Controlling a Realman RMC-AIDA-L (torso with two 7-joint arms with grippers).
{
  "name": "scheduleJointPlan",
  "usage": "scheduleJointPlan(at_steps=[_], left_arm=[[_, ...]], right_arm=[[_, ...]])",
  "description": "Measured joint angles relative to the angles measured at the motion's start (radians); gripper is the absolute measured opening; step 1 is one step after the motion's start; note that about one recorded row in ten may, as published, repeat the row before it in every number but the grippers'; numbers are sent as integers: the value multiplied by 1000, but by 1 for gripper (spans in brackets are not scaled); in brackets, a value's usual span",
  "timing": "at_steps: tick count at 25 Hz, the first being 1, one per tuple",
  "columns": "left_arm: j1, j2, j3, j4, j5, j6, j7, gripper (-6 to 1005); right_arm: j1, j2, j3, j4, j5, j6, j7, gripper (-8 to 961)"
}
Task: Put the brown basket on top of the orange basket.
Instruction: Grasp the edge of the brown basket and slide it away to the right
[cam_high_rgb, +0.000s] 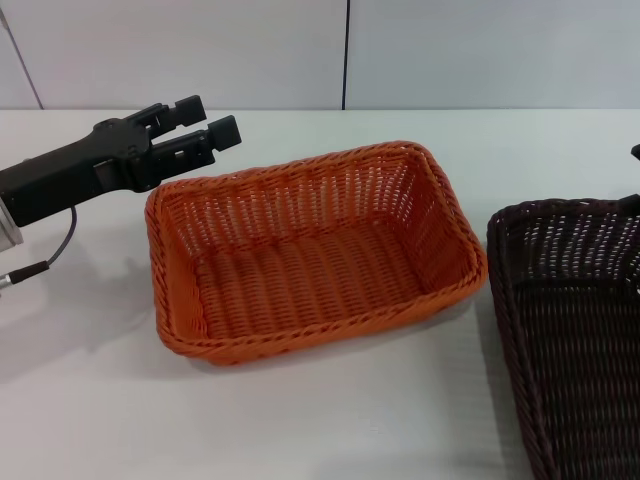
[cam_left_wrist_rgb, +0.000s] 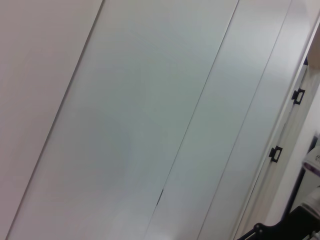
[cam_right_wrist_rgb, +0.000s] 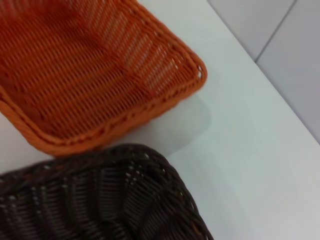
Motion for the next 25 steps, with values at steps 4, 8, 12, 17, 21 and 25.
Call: scheduleJointPlan(at_steps=[4, 8, 12, 17, 21, 25], left_arm=[[1, 0, 0, -2, 0, 0, 0, 860], [2, 0, 0, -10, 0, 1, 0, 860], [7, -1, 1, -15, 0, 5, 0, 860], [12, -1, 2, -17, 0, 7, 0, 859], [12, -2, 3, -21, -1, 7, -1, 859], [7, -2, 3, -24, -2, 8, -6, 859]], right_arm=[[2, -2, -15, 46, -2, 53, -23, 708], [15, -4, -15, 80, 0, 64, -45, 708], [27, -2, -16, 111, -4, 74, -63, 709], [36, -4, -16, 168, -4, 116, -85, 708], [39, -3, -16, 213, -2, 146, -113, 708], [43, -4, -15, 257, 0, 163, -143, 709]])
